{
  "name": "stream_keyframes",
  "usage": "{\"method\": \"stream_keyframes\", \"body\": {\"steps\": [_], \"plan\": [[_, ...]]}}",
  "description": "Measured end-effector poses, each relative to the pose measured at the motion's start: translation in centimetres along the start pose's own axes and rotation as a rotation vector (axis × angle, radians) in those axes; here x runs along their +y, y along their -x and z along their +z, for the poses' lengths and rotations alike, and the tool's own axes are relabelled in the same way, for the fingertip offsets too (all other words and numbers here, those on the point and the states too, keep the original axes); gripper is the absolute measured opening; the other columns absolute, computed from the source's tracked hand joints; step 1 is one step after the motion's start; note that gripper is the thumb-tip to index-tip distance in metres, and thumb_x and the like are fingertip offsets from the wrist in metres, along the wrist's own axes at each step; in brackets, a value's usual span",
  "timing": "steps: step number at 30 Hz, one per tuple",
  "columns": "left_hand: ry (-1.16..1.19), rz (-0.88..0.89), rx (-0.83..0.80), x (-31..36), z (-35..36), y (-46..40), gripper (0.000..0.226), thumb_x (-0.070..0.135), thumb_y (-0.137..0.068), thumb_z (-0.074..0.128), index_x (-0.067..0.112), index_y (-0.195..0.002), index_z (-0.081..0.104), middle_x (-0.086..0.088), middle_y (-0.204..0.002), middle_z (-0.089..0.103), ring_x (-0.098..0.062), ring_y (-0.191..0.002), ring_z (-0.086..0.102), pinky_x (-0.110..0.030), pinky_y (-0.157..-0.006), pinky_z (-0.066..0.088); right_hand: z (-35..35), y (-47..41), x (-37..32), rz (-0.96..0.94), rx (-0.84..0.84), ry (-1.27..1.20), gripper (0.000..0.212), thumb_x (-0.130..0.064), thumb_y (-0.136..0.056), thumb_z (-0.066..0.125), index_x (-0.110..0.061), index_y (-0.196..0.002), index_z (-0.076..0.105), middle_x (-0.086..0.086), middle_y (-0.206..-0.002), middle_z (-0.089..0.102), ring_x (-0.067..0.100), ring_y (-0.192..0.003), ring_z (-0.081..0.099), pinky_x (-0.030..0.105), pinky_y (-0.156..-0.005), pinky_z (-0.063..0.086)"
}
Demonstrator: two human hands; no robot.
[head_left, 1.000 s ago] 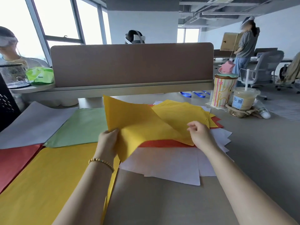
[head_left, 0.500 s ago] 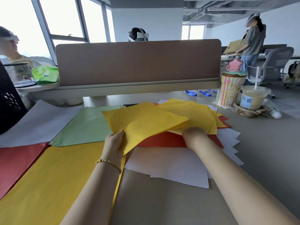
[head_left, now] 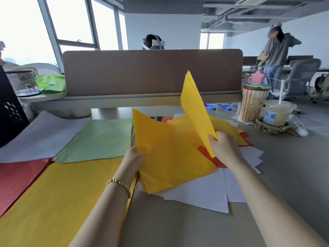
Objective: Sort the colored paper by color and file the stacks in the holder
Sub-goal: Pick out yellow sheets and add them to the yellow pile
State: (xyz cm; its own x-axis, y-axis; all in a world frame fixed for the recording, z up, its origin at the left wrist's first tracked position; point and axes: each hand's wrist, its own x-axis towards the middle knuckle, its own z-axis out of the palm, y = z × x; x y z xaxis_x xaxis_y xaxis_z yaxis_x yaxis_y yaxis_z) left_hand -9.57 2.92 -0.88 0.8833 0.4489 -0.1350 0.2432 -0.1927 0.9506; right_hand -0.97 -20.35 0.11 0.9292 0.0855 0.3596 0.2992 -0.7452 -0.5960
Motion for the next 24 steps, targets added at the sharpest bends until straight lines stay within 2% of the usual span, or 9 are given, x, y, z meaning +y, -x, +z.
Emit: {"method": "stream_keyframes", "body": {"steps": [2, 5, 7, 10, 13, 15, 18, 21, 24], "plan": [[0.050, 0.003, -0.063, 0.3, 0.3, 0.6, 0.020, 0.006, -0.096, 0.041, 0.009, -0.110, 0.054, -0.003, -0.091, 0.061, -0.018, -0.083, 0.060, -0.026, -0.064, 0.050, 0.1, 0.4, -1.4, -0.048, -0.159, 0.029, 0.039, -0.024, -0.097, 0.042, -0.014, -0.061, 0.030, 0.000, -0.060, 0.034, 0.018, -0.055, 0.034, 0.030, -0.050, 0.021], [0.172, -0.010, -0.086, 0.4, 0.6, 0.8, 0.033, 0.022, -0.102, 0.035, 0.006, -0.127, 0.048, -0.008, -0.104, 0.060, -0.024, -0.095, 0.059, -0.035, -0.083, 0.050, 0.9, 1.3, -3.3, -0.121, -0.512, 0.180, 0.034, -0.024, -0.095, 0.042, -0.015, -0.064, 0.033, 0.000, -0.065, 0.037, 0.017, -0.060, 0.037, 0.031, -0.055, 0.027], [0.329, -0.030, -0.165, 0.3, 0.5, 0.6, 0.056, 0.048, -0.099, 0.027, 0.008, -0.132, 0.047, -0.013, -0.119, 0.061, -0.029, -0.108, 0.059, -0.043, -0.096, 0.047, 2.0, 2.3, -4.5, -0.123, -0.739, 0.198, 0.026, -0.025, -0.095, 0.042, -0.014, -0.072, 0.043, 0.002, -0.069, 0.045, 0.019, -0.060, 0.046, 0.028, -0.053, 0.034], [0.486, -0.116, -0.278, 0.1, 0.1, 0.4, 0.079, 0.074, -0.083, 0.023, 0.016, -0.124, 0.057, -0.013, -0.116, 0.066, -0.030, -0.105, 0.064, -0.044, -0.089, 0.051, 2.5, 4.2, -6.5, -0.113, -0.927, 0.059, 0.032, -0.044, -0.096, 0.041, -0.015, -0.087, 0.049, -0.001, -0.067, 0.050, 0.008, -0.045, 0.054, 0.020, -0.041, 0.038], [0.416, -0.184, -0.209, 0.2, 0.0, 0.4, 0.078, 0.071, -0.083, 0.039, 0.014, -0.136, 0.044, -0.013, -0.130, 0.056, -0.029, -0.114, 0.058, -0.040, -0.091, 0.048, 2.3, 5.1, -7.5, -0.127, -1.063, -0.109, 0.052, -0.063, -0.091, 0.027, -0.017, -0.089, 0.051, -0.004, -0.067, 0.055, 0.001, -0.041, 0.050, 0.017, -0.040, 0.034], [0.353, -0.188, -0.116, 0.2, 0.1, 0.3, 0.058, 0.043, -0.091, 0.055, 0.010, -0.136, 0.041, -0.015, -0.123, 0.058, -0.030, -0.105, 0.061, -0.039, -0.083, 0.052, 2.0, 4.9, -7.3, -0.069, -1.124, -0.303, 0.064, -0.061, -0.092, 0.022, -0.010, -0.114, 0.052, -0.002, -0.069, 0.058, 0.006, -0.050, 0.049, 0.017, -0.039, 0.030], [0.270, -0.117, -0.039, -0.3, 0.0, 0.0, 0.035, 0.002, -0.094, 0.046, 0.007, -0.128, 0.047, -0.013, -0.104, 0.062, -0.029, -0.090, 0.061, -0.039, -0.073, 0.053, 1.8, 3.7, -6.3, -0.019, -0.879, -0.478, 0.055, -0.051, -0.096, 0.029, -0.010, -0.126, 0.052, -0.002, -0.073, 0.059, 0.008, -0.063, 0.053, 0.019, -0.047, 0.038], [0.349, -0.062, -0.021, 0.0, -0.2, 0.1, 0.031, 0.002, -0.096, 0.046, 0.014, -0.124, 0.049, -0.010, -0.106, 0.061, -0.029, -0.096, 0.058, -0.043, -0.084, 0.049, 2.2, 1.7, -3.9, -0.010, -0.393, -0.310, 0.046, -0.041, -0.098, 0.040, -0.010, -0.131, 0.050, 0.004, -0.117, 0.061, 0.016, -0.108, 0.056, 0.028, -0.084, 0.046], [0.519, -0.056, -0.030, 0.5, -0.5, 0.4, 0.025, 0.015, -0.093, 0.055, 0.014, -0.118, 0.050, -0.009, -0.096, 0.064, -0.025, -0.084, 0.062, -0.037, -0.068, 0.052, 2.2, 0.2, -0.7, 0.128, -0.343, -0.158, 0.070, -0.055, -0.092, 0.042, -0.012, -0.146, 0.029, 0.006, -0.149, 0.035, 0.023, -0.136, 0.036, 0.034, -0.104, 0.035]]}}
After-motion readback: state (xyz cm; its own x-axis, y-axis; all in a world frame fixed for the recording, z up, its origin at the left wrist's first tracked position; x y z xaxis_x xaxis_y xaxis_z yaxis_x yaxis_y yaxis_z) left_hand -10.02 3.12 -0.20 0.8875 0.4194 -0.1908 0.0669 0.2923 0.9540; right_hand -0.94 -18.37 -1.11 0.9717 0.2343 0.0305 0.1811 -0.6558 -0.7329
